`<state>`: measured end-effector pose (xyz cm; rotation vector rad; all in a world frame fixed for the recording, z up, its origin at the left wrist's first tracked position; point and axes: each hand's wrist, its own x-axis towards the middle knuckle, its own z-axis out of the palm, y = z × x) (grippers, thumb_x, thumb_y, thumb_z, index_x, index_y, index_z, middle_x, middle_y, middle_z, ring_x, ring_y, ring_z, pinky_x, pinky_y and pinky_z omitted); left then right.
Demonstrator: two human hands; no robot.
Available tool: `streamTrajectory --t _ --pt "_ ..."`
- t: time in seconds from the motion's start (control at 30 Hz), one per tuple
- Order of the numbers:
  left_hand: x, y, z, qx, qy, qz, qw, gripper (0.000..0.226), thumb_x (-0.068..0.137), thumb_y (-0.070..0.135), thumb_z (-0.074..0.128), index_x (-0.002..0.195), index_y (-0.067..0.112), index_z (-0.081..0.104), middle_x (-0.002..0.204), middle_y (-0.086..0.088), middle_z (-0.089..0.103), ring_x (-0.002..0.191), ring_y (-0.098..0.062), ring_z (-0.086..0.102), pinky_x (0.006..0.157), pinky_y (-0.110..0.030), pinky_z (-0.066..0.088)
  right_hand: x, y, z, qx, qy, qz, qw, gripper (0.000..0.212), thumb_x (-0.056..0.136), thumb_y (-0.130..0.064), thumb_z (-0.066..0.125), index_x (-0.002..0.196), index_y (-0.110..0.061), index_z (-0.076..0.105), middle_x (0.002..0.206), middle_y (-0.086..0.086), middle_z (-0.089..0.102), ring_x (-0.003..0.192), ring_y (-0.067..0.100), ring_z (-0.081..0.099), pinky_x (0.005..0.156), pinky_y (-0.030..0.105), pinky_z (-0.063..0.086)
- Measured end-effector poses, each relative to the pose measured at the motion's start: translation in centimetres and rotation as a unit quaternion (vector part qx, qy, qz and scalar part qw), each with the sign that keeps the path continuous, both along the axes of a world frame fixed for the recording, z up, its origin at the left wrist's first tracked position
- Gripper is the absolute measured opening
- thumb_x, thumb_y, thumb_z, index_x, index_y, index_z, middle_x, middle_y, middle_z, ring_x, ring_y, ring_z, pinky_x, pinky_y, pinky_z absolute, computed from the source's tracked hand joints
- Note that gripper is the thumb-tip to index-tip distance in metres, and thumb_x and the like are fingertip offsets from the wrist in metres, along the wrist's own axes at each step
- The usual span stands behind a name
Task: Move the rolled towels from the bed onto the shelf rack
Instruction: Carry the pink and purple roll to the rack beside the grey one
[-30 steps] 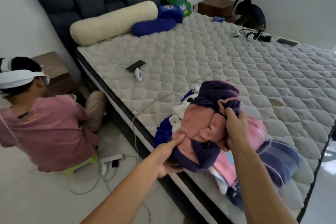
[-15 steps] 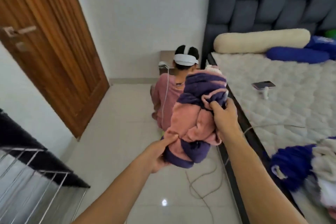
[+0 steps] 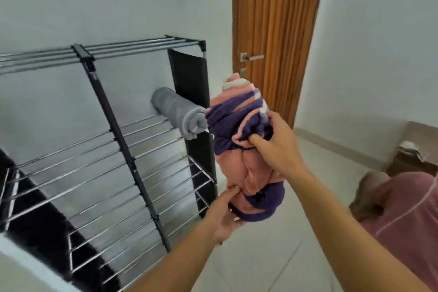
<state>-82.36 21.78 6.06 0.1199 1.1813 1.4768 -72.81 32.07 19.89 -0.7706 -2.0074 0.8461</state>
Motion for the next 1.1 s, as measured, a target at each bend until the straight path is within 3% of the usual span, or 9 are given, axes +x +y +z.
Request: streamTrajectory --t 0.1,0.27,0.33,0.43,0.53,0.63,0.8,0.97,1.1 --pt "-4.2 1.4 0.9 0.010 -0.017 0.078 0.997 0.061 0.065 0.036 0.075 0.122 0.018 0.064 0.120 -0.006 0.070 0.106 -0.026 0.065 0.069 -0.034 0.057 -6.3 2.1 0.9 0.018 -0.005 0.084 0.996 0.036 0.075 -0.017 0.067 0.109 -0.018 0.055 0.102 -0.001 0.061 0.093 0.017 0.057 0.076 0.027 0.041" --pt "-9.9 1.1 1.3 0.028 -0.010 0.208 0.978 0.026 0.085 0.033 0.062 0.106 0.017 0.066 0.105 -0.006 0.073 0.095 -0.024 0.066 0.070 -0.037 0.056 -15.7 3.7 1.3 0.024 -0.025 0.204 0.978 0.045 0.081 -0.026 0.066 0.122 -0.021 0.050 0.113 0.000 0.060 0.101 0.015 0.057 0.087 0.027 0.046" --pt "-12.1 -0.2 1.3 0.038 -0.004 0.252 0.967 0.029 0.082 0.029 0.063 0.107 0.014 0.067 0.098 -0.006 0.076 0.093 -0.025 0.067 0.068 -0.037 0.057 -18.8 3.3 0.6 0.029 -0.026 0.234 0.971 0.045 0.078 -0.032 0.066 0.119 -0.022 0.051 0.112 0.001 0.061 0.103 0.018 0.058 0.090 0.035 0.049" --pt "-15.4 -2.3 1.8 0.054 0.015 0.311 0.949 0.040 0.073 0.029 0.065 0.109 0.011 0.068 0.094 -0.006 0.078 0.093 -0.024 0.068 0.082 -0.038 0.054 -23.0 2.5 0.2 0.021 -0.032 0.264 0.964 0.043 0.079 -0.037 0.065 0.117 -0.022 0.051 0.112 0.003 0.060 0.104 0.020 0.056 0.089 0.034 0.046" --pt "-18.5 -3.4 2.8 0.051 0.050 0.319 0.945 0.049 0.071 0.032 0.066 0.115 0.010 0.067 0.112 -0.010 0.073 0.103 -0.026 0.066 0.090 -0.040 0.053 -27.4 2.3 0.8 0.014 -0.034 0.275 0.961 0.042 0.083 -0.033 0.064 0.118 -0.014 0.051 0.115 0.009 0.060 0.107 0.025 0.055 0.082 0.030 0.039" --pt "-20.7 -3.3 4.3 0.053 0.084 0.307 0.946 0.047 0.078 0.030 0.066 0.120 0.010 0.065 0.119 -0.010 0.071 0.110 -0.025 0.065 0.089 -0.040 0.056 -32.0 2.6 1.7 0.006 -0.047 0.263 0.964 0.046 0.083 -0.034 0.062 0.122 -0.012 0.050 0.119 0.014 0.059 0.112 0.031 0.054 0.087 0.035 0.043" --pt "-23.5 -1.8 6.3 0.025 0.133 0.281 0.950 0.034 0.089 0.012 0.063 0.123 0.010 0.058 0.109 -0.012 0.072 0.096 -0.026 0.069 0.085 -0.038 0.058 -38.1 3.7 2.3 -0.017 -0.099 0.241 0.965 0.056 0.085 -0.037 0.059 0.132 -0.010 0.044 0.127 0.020 0.056 0.119 0.037 0.052 0.093 0.037 0.041" --pt "-25.4 -0.7 6.9 -0.013 0.091 0.276 0.957 0.023 0.093 0.026 0.061 0.110 0.010 0.060 0.098 -0.014 0.068 0.081 -0.028 0.067 0.086 -0.039 0.055 -39.3 3.9 -2.5 0.016 -0.240 0.237 0.941 0.065 0.086 -0.047 0.050 0.139 -0.010 0.040 0.136 0.024 0.049 0.122 0.042 0.049 0.101 0.045 0.043" --pt "-25.8 -0.4 7.1 -0.015 0.102 0.269 0.958 0.036 0.092 0.028 0.061 0.122 0.008 0.056 0.105 -0.017 0.067 0.081 -0.028 0.067 0.085 -0.038 0.056 -39.1 4.2 -3.0 0.015 -0.231 0.220 0.948 0.066 0.084 -0.043 0.054 0.141 -0.011 0.039 0.136 0.023 0.047 0.123 0.041 0.047 0.103 0.045 0.042"
